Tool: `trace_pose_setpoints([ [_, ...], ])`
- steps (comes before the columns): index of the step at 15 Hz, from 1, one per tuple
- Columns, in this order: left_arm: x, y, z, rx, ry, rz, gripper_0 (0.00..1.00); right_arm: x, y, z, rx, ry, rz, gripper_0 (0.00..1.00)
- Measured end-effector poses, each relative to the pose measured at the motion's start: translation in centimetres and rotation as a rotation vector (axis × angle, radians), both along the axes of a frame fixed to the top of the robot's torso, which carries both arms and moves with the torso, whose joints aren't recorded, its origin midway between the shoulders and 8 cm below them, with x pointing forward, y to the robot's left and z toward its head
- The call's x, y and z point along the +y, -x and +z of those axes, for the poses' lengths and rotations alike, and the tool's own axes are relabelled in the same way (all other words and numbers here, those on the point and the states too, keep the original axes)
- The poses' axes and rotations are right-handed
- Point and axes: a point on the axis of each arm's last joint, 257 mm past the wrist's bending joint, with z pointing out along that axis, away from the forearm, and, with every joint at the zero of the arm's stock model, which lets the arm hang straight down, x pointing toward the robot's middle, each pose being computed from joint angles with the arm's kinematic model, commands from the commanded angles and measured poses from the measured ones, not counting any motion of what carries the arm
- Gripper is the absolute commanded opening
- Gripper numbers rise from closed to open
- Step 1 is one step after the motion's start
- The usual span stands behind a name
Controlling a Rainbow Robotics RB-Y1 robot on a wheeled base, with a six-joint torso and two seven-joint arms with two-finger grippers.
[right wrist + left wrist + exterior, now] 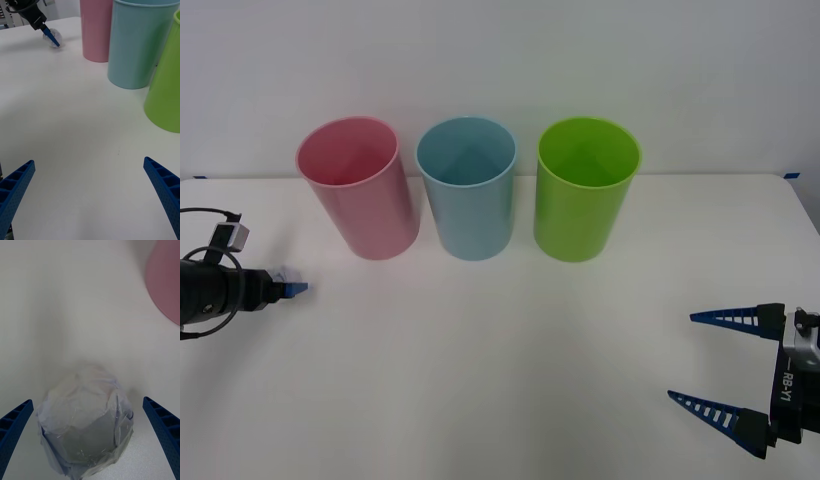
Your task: Put cans in the blue bin and PET bottles in the pink bin and trash in the green bin.
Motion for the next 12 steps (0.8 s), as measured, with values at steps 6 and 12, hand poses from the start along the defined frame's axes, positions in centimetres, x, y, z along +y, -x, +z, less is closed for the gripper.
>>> trace_pose_setpoints([
  [6, 0.15, -0.38, -0.16, 0.0, -0.006, 0.001, 1.0, 0.0, 0.0, 0.0, 0.0, 0.0, 0.0, 1.0],
  [12, -0.24, -0.56, -0.43, -0.008, 0.001, 0.002, 0.19, 0.0, 0.0, 0.0, 0.0, 0.0, 0.0, 1.0],
])
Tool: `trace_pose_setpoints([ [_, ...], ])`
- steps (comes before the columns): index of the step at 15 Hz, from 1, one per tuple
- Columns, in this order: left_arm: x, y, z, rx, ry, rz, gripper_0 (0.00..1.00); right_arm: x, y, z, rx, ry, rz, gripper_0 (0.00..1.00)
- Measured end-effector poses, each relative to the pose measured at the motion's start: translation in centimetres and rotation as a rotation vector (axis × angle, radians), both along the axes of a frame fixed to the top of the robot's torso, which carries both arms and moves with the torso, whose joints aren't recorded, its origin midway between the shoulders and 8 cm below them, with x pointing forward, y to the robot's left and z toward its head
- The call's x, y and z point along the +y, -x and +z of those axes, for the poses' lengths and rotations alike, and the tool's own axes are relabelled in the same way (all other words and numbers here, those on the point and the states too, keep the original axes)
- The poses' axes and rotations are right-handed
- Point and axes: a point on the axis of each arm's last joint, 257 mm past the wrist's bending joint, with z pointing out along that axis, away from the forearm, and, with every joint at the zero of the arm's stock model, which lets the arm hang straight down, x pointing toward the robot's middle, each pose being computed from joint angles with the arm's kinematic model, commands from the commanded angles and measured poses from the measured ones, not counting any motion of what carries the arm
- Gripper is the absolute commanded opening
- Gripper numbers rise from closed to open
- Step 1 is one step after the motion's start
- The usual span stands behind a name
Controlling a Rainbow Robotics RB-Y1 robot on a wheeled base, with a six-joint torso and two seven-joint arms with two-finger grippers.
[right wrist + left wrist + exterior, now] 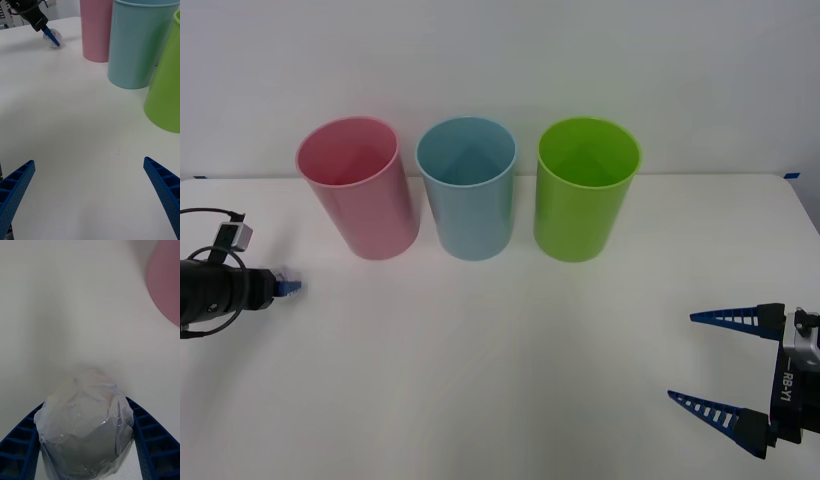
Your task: Put cans in the blue bin and PET bottles in the pink bin and trash in the green bin.
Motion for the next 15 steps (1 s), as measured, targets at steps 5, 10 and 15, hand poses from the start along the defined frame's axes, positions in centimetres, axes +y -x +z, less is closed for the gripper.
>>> trace_pose_setpoints([
  [5, -0.2, -0.1, -0.1, -0.006, -0.005, -0.009, 0.0, 0.0, 0.0, 0.0, 0.0, 0.0, 0.0, 1.0],
  [10, -0.2, -0.1, 0.0, -0.009, -0.001, -0.014, 0.0, 0.0, 0.0, 0.0, 0.0, 0.0, 0.0, 1.0],
  [15, -1.2, -0.5, 1.2, -0.056, 0.016, -0.085, 0.0, 0.0, 0.0, 0.0, 0.0, 0.0, 0.0, 1.0],
])
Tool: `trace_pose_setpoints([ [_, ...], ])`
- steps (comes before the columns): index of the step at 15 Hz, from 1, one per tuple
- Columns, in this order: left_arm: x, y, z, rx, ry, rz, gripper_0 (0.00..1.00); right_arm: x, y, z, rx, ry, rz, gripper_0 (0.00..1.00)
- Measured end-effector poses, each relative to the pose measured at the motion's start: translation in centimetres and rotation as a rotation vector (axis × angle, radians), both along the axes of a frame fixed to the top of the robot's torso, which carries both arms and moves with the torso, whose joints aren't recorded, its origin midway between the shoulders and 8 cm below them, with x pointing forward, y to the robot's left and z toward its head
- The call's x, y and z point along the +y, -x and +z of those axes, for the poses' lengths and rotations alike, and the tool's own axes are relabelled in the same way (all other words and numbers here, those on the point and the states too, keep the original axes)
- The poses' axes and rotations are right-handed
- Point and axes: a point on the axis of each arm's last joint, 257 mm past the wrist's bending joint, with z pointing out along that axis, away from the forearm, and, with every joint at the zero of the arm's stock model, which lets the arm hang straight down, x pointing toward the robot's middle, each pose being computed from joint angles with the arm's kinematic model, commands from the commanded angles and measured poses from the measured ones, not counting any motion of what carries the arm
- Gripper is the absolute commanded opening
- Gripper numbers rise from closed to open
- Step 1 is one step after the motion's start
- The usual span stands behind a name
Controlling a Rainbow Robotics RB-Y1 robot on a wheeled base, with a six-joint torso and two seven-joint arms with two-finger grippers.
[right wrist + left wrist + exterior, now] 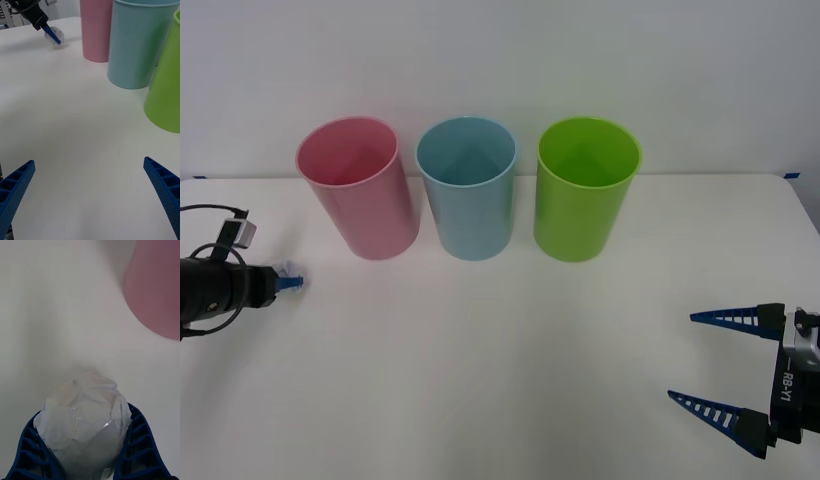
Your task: Put cans in the blue bin and PET bottles in the pink bin and trash in the green bin.
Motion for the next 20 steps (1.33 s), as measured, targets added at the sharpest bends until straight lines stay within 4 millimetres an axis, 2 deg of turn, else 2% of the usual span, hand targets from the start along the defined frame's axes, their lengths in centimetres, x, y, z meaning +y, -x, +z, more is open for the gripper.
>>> trace_pose_setpoints([
  [3, 0.1, -0.1, 0.9, -0.035, 0.013, -0.024, 0.0, 0.0, 0.0, 0.0, 0.0, 0.0, 0.0, 1.0],
  [8, 1.4, 0.1, 2.6, -0.101, 0.01, -0.06, 0.0, 0.0, 0.0, 0.0, 0.0, 0.0, 0.0, 1.0],
  [15, -1.3, 3.1, 5.8, -0.116, 0.152, -0.222, 0.0, 0.0, 0.0, 0.0, 0.0, 0.0, 0.0, 1.0],
  [20, -1.6, 4.6, 9.9, -0.215, 0.163, -0.352, 0.0, 0.0, 0.0, 0.0, 0.0, 0.0, 0.0, 1.0],
])
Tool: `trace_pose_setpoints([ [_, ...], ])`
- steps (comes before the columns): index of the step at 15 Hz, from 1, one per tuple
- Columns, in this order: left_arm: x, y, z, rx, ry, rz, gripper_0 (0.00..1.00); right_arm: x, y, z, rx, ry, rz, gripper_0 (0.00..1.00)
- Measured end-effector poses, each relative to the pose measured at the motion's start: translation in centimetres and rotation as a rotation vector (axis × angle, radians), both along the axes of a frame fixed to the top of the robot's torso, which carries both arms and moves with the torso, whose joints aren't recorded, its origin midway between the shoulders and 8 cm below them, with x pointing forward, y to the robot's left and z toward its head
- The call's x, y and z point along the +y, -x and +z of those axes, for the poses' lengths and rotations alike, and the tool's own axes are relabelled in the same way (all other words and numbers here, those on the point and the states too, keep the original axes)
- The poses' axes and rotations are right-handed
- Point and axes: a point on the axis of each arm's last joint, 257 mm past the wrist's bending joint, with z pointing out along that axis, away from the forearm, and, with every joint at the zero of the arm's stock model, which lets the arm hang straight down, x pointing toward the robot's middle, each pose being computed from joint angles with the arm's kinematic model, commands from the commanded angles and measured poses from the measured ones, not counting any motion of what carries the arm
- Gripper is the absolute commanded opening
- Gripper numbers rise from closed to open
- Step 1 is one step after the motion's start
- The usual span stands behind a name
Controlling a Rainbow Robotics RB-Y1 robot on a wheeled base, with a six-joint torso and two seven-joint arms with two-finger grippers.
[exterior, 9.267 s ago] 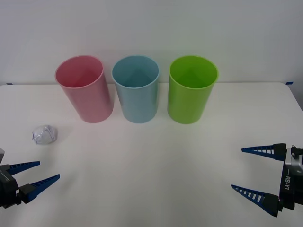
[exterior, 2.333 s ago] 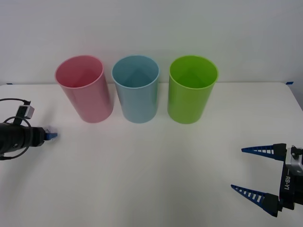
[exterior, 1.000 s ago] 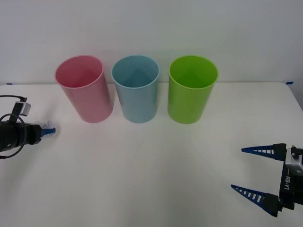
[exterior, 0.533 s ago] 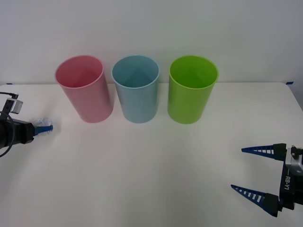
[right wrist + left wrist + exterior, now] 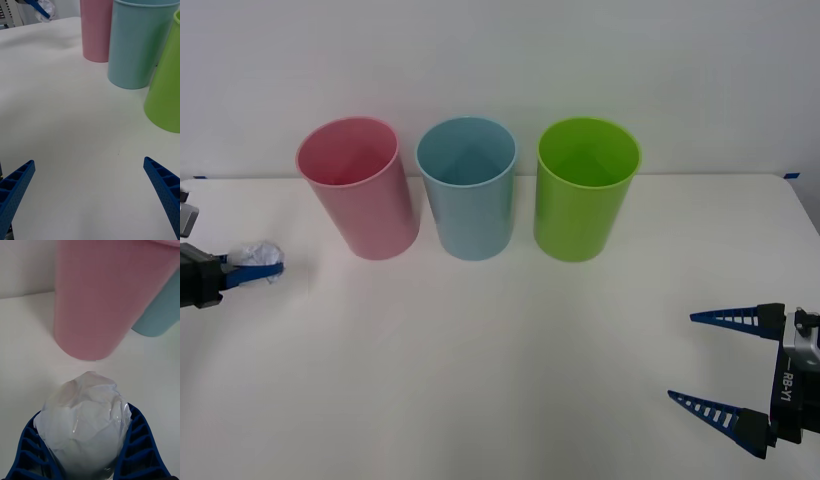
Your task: Put cans in the blue bin and PET bottles in the pink bin and trash in the green bin.
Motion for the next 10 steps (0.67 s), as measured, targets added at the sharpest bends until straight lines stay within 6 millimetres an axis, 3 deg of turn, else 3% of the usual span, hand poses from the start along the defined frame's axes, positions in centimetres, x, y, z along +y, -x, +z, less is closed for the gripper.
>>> trace_pose_setpoints([
  [2, -0.3, 0.1, 2.3, -0.075, 0.017, -0.034, 0.0, 0.0, 0.0, 0.0, 0.0, 0.0, 0.0, 1.0],
  [10, -5.4, 1.5, 12.5, -0.295, 0.306, -0.19, 0.0, 0.0, 0.0, 0.0, 0.0, 0.0, 0.0, 1.0],
])
